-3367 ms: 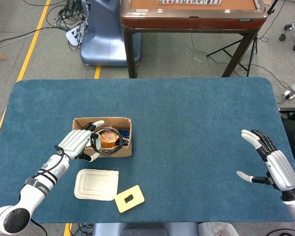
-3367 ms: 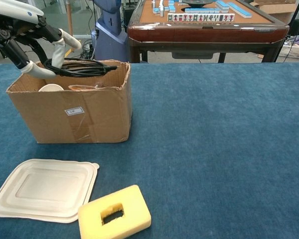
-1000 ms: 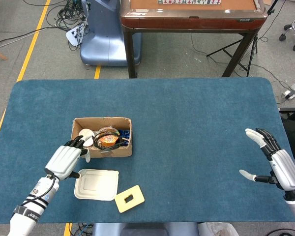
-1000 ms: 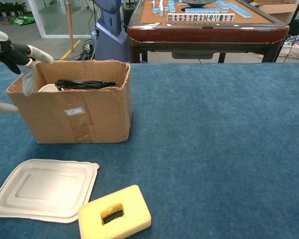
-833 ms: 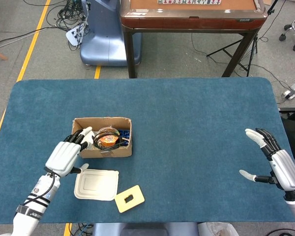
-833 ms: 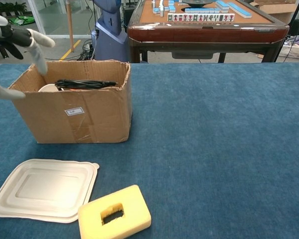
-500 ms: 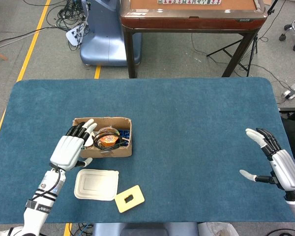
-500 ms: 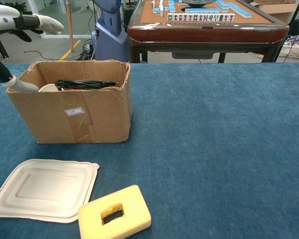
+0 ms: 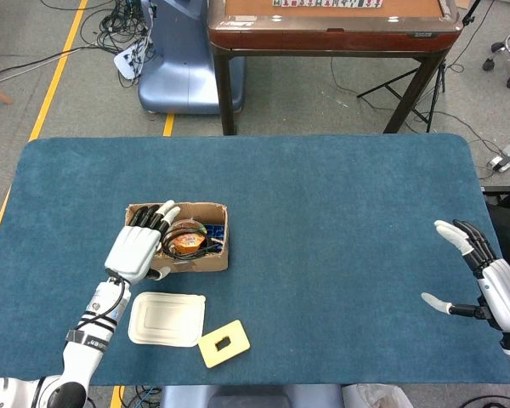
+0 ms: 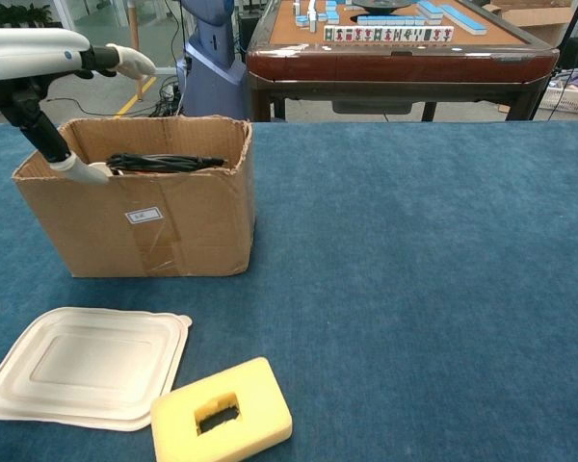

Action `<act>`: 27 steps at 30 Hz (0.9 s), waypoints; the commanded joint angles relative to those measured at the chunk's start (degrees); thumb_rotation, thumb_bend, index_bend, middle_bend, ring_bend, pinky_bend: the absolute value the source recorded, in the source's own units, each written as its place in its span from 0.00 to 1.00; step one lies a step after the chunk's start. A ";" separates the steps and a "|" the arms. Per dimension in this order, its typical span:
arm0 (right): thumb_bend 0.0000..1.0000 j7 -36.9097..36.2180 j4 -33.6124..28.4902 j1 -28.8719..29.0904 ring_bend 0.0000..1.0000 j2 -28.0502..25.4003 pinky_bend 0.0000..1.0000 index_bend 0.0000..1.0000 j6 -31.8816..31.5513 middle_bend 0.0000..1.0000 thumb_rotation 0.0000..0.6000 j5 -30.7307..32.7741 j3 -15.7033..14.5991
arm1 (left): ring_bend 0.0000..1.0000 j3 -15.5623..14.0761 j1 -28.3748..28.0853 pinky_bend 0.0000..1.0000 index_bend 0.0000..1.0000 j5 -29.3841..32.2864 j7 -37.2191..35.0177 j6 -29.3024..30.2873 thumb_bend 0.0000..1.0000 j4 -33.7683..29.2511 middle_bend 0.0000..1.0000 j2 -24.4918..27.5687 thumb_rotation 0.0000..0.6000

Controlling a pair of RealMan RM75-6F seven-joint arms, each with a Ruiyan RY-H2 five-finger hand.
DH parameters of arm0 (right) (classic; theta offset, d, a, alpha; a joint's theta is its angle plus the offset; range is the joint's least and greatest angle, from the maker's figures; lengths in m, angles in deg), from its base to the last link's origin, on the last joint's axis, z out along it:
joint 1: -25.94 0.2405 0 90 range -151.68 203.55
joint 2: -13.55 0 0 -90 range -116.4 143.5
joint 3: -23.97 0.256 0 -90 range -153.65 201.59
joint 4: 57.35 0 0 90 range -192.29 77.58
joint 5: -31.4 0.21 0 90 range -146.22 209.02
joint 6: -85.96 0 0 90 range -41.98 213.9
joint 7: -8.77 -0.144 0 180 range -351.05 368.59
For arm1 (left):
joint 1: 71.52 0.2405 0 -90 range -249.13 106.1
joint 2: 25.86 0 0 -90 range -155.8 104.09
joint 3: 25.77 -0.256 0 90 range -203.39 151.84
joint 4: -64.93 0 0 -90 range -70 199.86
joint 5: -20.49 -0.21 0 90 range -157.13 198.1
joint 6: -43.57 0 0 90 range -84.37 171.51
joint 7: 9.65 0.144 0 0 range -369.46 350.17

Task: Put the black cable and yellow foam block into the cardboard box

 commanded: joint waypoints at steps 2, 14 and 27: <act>0.00 -0.63 0.16 -0.16 0.00 -0.04 0.00 0.12 -0.33 0.12 1.00 0.23 0.20 | 0.00 0.88 -1.05 0.03 0.00 1.68 -0.07 -0.69 0.12 1.09 0.00 -0.56 1.00; 0.00 -4.99 1.00 -1.14 0.00 0.24 0.00 0.13 -3.43 0.14 1.00 1.10 1.46 | 0.00 2.28 -2.54 0.03 0.00 3.14 -1.08 0.01 0.12 3.26 0.00 -1.57 1.00; 0.00 -8.26 2.20 -2.10 0.00 0.75 0.00 0.15 -5.97 0.16 1.00 2.00 2.80 | 0.00 4.12 -2.26 0.03 0.00 5.23 -5.66 -0.47 0.12 4.33 0.00 -0.11 1.00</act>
